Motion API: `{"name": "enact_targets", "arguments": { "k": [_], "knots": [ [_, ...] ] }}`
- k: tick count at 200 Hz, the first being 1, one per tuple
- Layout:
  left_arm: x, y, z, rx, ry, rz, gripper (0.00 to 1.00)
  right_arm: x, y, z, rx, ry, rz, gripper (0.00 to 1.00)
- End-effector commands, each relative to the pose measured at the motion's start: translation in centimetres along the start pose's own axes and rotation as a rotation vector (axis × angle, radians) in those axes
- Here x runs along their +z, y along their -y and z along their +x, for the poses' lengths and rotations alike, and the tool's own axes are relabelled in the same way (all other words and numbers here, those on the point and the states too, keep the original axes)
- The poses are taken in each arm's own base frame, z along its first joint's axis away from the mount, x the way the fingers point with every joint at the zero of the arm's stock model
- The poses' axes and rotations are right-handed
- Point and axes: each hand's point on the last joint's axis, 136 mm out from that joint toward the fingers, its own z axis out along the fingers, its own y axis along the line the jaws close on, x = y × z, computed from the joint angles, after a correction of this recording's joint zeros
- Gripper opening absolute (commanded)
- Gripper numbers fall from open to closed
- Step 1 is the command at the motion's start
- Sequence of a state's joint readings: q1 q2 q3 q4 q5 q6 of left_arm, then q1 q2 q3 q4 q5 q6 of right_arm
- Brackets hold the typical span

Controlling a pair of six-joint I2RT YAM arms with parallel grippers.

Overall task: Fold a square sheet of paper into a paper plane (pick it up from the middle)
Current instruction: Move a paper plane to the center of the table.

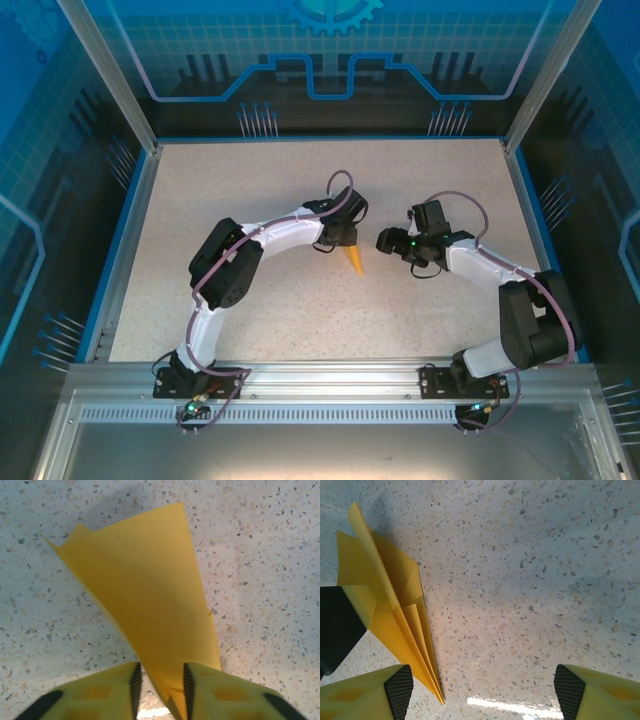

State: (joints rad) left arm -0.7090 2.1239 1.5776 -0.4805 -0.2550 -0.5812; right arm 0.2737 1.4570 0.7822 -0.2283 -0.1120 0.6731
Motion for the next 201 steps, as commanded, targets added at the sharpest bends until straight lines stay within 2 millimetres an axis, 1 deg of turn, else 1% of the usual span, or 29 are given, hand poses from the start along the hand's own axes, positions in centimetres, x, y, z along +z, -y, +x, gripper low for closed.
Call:
{"name": "enact_targets", "arguments": {
  "k": [1,18,36,53,86,117,138,143,154,184,201],
  "knots": [
    [-1.4,-0.2,-0.9,-0.01,0.026,-0.015,0.24,0.0,0.7,0.0,0.034,-0.012,0.013,0.77],
    [-2.3,-0.1,-1.2,-0.021,0.047,0.002,0.17,0.1,0.7,0.0,0.036,-0.015,0.012,0.77],
    [-3.3,-0.2,-1.6,-0.038,0.07,0.023,0.07,0.1,0.7,0.1,0.035,-0.018,0.012,0.77],
    [-4.5,0.0,-1.9,-0.05,0.093,0.055,0.0,0.1,0.6,0.0,0.031,-0.014,0.01,0.77],
    [-6.9,0.9,-2.4,-0.064,0.139,0.162,0.0,0.0,0.5,-0.1,0.032,0.0,-0.004,0.77],
    [-9.5,2.5,-2.7,-0.067,0.176,0.341,0.0,-0.5,-0.4,-0.5,0.025,0.025,-0.054,0.77],
    [-10.5,3.0,-2.8,-0.077,0.195,0.456,0.0,-1.0,-0.7,-0.6,0.025,0.047,-0.071,0.77],
    [-10.3,2.9,-2.4,-0.081,0.189,0.472,0.0,-1.1,-0.8,-0.6,0.027,0.054,-0.075,0.77],
    [-10.2,2.8,-2.4,-0.096,0.19,0.513,0.0,-1.5,-0.9,-0.8,0.028,0.073,-0.085,0.78],
    [-7.6,1.9,-1.1,-0.148,0.145,0.561,0.0,-2.1,-1.2,-0.8,0.017,0.098,-0.097,0.78],
    [-6.0,1.6,-0.2,-0.168,0.121,0.578,0.0,-2.3,-1.9,-0.7,-0.017,0.1,-0.109,0.78]
  ]
}}
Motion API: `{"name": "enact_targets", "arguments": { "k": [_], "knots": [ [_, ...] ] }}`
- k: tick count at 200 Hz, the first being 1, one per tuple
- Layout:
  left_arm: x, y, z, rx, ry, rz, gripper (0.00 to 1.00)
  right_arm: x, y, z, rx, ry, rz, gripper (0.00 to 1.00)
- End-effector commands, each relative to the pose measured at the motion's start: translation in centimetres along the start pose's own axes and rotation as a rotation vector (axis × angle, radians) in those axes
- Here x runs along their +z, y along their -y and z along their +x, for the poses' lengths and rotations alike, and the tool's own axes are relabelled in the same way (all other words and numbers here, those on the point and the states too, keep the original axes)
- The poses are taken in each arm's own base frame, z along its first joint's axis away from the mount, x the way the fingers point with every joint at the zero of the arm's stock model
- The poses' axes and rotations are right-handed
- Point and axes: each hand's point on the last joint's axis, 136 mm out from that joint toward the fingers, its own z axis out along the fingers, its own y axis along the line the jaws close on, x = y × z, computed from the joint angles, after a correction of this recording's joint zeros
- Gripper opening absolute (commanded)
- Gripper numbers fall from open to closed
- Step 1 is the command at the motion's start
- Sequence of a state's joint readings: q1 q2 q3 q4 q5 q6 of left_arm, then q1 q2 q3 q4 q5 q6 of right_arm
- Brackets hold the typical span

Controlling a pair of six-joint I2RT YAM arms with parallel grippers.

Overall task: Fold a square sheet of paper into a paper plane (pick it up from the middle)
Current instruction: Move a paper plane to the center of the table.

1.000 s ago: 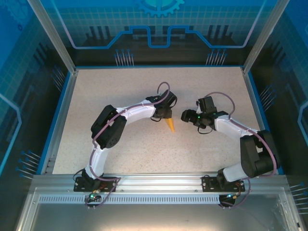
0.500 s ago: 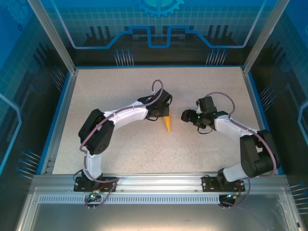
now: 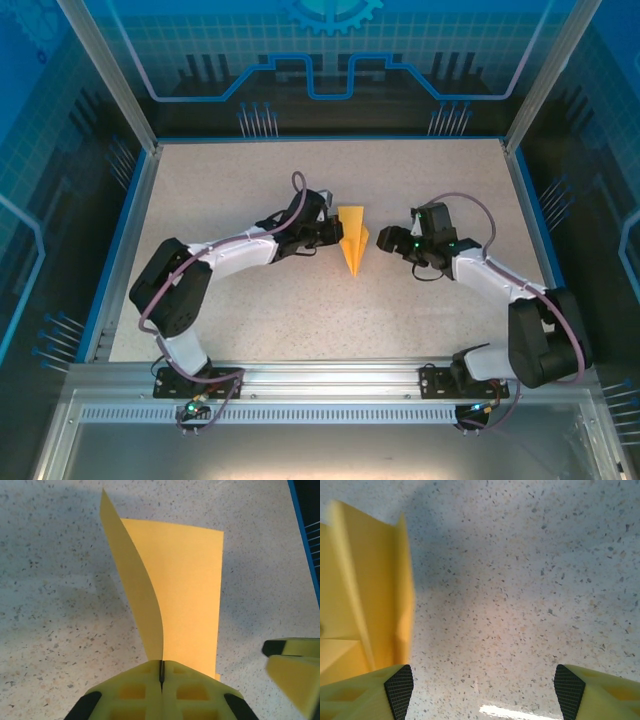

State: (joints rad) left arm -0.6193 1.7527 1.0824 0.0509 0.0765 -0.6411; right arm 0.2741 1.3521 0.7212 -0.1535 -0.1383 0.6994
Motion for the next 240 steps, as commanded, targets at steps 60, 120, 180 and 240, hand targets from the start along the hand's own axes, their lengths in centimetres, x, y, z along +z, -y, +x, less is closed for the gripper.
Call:
{"name": "enact_targets", "arguments": {
  "k": [60,120,180,240],
  "knots": [
    [3.5,-3.8,3.4,-0.125,-0.059,0.073,0.0,1.6,-3.6,2.1,-0.193,-0.058,-0.013,0.67],
    [3.6,-5.1,4.6,-0.152,-0.081,0.057,0.0,5.0,-6.7,5.3,-0.34,-0.199,-0.003,0.59],
    [3.6,-5.3,4.8,-0.154,-0.084,0.054,0.0,6.6,-6.4,6.2,-0.377,-0.244,0.066,0.58],
    [3.6,-5.5,4.9,-0.159,-0.085,0.049,0.0,7.2,-6.6,7.7,-0.39,-0.297,0.062,0.57]
  ]
}}
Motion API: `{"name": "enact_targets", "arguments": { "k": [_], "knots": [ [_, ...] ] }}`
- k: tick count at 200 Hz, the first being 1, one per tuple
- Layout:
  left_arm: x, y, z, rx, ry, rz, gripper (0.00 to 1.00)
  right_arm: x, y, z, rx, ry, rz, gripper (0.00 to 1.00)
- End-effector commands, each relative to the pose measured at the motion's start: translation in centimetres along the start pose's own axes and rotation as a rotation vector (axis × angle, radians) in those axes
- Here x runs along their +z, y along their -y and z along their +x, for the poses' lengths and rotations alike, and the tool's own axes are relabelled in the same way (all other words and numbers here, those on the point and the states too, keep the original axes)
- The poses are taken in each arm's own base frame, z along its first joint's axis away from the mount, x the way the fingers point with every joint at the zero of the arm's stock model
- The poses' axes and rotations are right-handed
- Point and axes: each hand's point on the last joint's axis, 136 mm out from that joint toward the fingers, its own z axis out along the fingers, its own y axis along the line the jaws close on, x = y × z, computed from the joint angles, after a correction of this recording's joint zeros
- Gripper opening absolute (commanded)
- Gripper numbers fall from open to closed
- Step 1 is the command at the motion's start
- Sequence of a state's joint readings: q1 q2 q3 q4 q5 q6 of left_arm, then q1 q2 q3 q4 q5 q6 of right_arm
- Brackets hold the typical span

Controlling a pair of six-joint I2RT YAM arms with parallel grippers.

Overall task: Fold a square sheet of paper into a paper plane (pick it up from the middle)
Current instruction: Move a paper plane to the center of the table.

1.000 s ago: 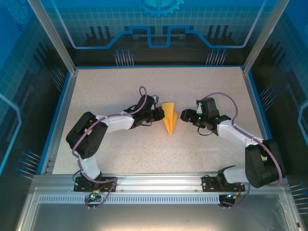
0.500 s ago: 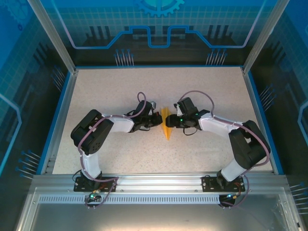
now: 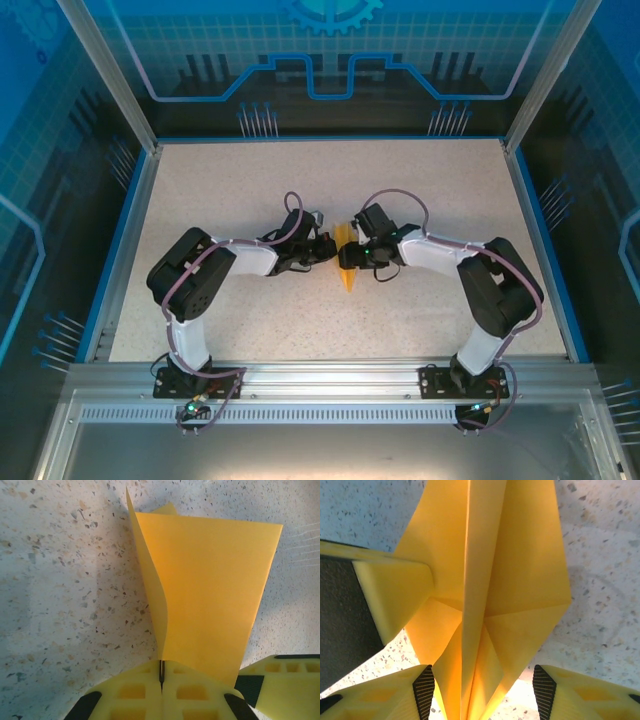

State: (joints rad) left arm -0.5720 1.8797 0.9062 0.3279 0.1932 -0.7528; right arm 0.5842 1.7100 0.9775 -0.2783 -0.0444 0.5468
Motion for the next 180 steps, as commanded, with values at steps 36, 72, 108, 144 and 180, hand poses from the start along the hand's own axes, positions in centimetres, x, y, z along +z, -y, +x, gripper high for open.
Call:
{"name": "enact_targets", "arguments": {
  "k": [36,72,108,144,180],
  "knots": [
    [0.1,-0.5,0.4,-0.012,-0.016,0.006,0.0,0.3,-1.4,0.4,-0.036,-0.029,-0.021,0.49],
    [0.1,-0.6,0.5,-0.014,-0.016,0.004,0.0,0.7,-1.6,0.4,-0.035,-0.039,-0.025,0.42],
    [0.1,-0.6,0.5,-0.013,-0.016,0.005,0.0,1.1,-2.0,0.5,-0.035,-0.047,-0.03,0.37],
    [-0.1,-0.5,0.5,-0.023,-0.015,0.011,0.0,1.6,-1.3,0.7,-0.005,-0.046,0.021,0.3],
    [-0.8,0.0,-0.1,-0.023,0.001,0.018,0.05,1.5,-1.0,0.6,0.023,-0.039,0.055,0.14]
  ]
}}
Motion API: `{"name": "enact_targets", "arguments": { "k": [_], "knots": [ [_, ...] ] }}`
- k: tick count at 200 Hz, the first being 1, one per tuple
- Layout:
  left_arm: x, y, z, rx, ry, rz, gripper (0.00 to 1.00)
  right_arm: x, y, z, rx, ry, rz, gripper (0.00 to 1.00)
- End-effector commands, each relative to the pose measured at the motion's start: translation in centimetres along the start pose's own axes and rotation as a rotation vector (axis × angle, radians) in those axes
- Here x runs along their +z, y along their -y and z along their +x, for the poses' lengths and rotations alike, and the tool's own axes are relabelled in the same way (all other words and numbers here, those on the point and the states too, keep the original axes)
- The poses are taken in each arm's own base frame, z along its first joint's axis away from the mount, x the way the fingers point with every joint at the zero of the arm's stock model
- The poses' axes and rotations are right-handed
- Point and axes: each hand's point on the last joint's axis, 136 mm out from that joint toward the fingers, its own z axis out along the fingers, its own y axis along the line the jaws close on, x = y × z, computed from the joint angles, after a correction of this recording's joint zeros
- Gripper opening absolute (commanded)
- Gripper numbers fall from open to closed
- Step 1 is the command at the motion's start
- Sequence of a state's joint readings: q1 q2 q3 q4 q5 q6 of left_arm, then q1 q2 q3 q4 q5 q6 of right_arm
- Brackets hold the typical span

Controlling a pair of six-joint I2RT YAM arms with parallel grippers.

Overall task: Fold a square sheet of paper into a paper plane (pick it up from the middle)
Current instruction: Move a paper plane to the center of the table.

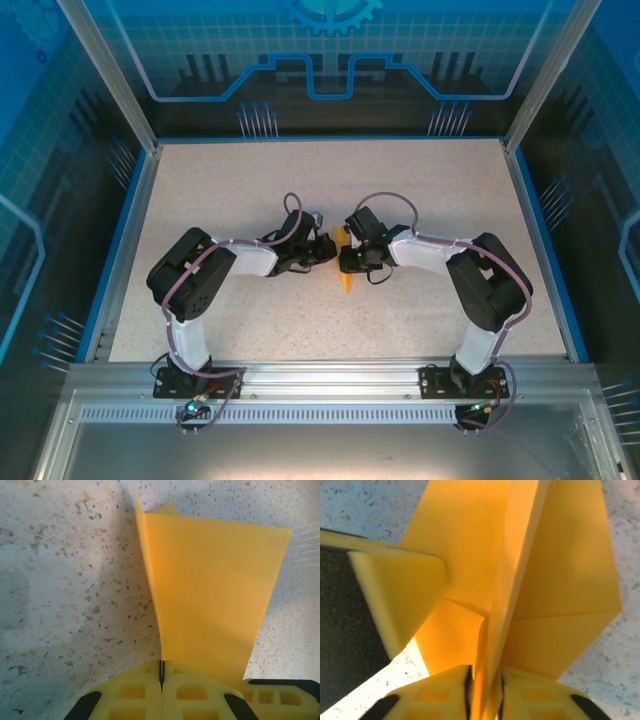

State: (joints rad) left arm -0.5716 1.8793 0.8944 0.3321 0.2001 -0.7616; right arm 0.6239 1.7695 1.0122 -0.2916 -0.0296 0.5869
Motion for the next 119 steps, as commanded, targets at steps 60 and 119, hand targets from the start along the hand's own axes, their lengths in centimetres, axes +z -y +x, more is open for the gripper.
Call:
{"name": "enact_targets", "arguments": {
  "k": [60,119],
  "knots": [
    [-5.0,-1.0,-4.0,-0.047,0.112,-0.049,0.32,-2.6,2.1,-0.6,-0.015,0.022,0.221,0.08],
    [-6.7,-3.7,-4.5,-0.089,0.143,-0.108,0.37,-1.0,2.1,-0.5,-0.054,-0.028,0.321,0.12]
  ]
}}
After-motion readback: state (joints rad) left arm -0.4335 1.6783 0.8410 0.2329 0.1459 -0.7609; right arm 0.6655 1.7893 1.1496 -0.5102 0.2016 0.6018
